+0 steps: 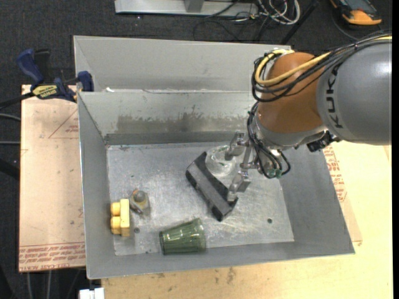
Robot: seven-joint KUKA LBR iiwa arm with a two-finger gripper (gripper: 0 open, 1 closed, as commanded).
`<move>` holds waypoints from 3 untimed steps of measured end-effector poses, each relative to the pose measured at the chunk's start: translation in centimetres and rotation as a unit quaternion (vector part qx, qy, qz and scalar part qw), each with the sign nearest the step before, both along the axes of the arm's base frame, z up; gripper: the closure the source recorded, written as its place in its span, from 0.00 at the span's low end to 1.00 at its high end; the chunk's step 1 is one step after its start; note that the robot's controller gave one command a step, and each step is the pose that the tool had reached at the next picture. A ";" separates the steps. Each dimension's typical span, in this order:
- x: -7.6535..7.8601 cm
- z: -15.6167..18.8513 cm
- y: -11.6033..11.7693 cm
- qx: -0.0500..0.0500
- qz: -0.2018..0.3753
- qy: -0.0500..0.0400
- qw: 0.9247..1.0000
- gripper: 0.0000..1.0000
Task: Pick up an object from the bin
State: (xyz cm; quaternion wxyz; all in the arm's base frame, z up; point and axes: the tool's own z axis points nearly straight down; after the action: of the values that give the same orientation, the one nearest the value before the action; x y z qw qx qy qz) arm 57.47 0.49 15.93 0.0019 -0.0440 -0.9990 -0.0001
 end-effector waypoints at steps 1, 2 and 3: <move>-1.3 -0.1 4.6 0.000 -0.110 -0.002 0.994 0.00; -0.9 -5.5 3.5 0.002 -0.074 -0.030 0.997 0.00; -1.8 -6.4 3.6 0.000 -0.072 -0.012 0.997 1.00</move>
Offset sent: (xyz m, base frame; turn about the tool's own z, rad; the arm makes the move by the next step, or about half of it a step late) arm -0.0276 0.0298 -0.0893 0.1197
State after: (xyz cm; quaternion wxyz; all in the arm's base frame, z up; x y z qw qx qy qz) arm 55.71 4.11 9.55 -0.0096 -0.1163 -0.9932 -0.0013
